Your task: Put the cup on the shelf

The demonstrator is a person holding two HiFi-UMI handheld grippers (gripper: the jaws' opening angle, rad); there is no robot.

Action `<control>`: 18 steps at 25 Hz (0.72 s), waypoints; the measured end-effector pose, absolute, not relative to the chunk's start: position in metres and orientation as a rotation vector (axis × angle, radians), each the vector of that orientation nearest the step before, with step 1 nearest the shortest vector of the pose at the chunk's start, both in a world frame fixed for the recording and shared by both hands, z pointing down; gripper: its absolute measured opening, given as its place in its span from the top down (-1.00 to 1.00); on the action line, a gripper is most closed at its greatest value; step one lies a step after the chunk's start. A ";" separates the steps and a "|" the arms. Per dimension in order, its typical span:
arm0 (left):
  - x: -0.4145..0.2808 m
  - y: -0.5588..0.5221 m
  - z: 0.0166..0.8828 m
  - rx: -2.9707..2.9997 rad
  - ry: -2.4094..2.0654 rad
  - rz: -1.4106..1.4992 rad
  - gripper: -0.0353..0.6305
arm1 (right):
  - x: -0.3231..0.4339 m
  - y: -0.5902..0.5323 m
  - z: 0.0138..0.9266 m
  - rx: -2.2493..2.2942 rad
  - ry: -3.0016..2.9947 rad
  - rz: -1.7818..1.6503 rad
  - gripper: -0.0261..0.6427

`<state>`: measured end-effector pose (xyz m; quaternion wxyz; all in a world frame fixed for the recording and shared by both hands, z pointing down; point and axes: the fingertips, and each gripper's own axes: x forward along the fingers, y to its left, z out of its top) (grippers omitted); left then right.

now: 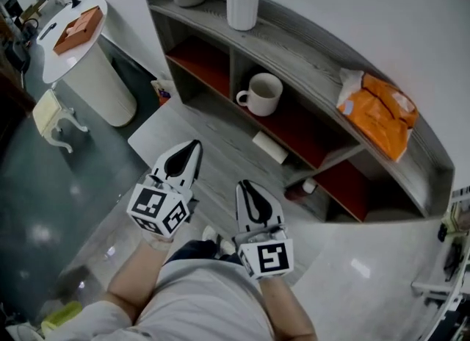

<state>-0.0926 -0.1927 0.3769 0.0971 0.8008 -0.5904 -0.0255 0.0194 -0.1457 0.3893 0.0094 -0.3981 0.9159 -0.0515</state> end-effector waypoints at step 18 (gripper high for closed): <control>-0.192 -0.067 0.398 2.208 -1.923 0.027 0.85 | -0.093 -0.107 0.388 -0.769 3.038 -0.151 0.82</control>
